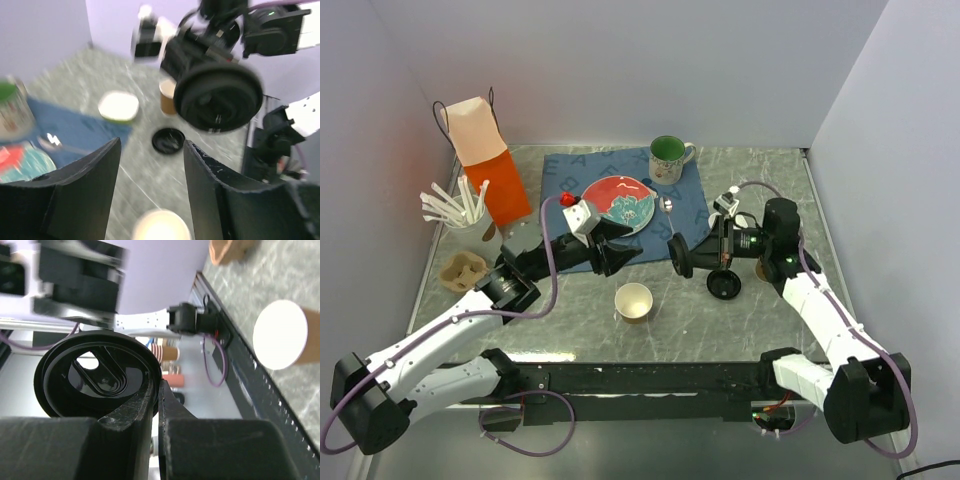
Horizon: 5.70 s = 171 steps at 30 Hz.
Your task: Pack the takeout coffee
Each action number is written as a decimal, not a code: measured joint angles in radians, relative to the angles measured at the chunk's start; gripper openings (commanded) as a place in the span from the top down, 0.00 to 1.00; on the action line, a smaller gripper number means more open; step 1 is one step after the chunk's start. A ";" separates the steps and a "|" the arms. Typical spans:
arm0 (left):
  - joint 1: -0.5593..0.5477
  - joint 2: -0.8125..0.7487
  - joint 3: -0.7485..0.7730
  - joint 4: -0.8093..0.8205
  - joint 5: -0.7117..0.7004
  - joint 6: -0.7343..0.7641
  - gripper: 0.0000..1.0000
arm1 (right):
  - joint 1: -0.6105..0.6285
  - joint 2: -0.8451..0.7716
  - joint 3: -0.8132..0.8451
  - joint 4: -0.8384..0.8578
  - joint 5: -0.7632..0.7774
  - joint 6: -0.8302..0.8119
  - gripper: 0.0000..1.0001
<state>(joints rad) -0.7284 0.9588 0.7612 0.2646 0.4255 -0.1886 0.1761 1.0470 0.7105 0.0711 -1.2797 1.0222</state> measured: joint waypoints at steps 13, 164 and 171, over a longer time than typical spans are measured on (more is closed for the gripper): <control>-0.124 0.050 0.016 0.102 0.079 0.307 0.42 | 0.050 0.057 0.023 -0.128 -0.016 -0.052 0.94; -0.296 0.595 0.470 -1.198 -0.694 -0.893 0.99 | 0.304 0.489 0.181 -0.451 0.504 -0.508 0.60; -0.296 0.589 0.455 -1.181 -0.693 -0.893 0.99 | 0.307 0.535 0.194 -0.427 0.504 -0.507 0.63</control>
<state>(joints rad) -1.0245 1.5478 1.2160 -0.9169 -0.2676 -1.0821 0.4828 1.5822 0.9047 -0.3557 -0.7757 0.5152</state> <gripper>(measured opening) 0.033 0.374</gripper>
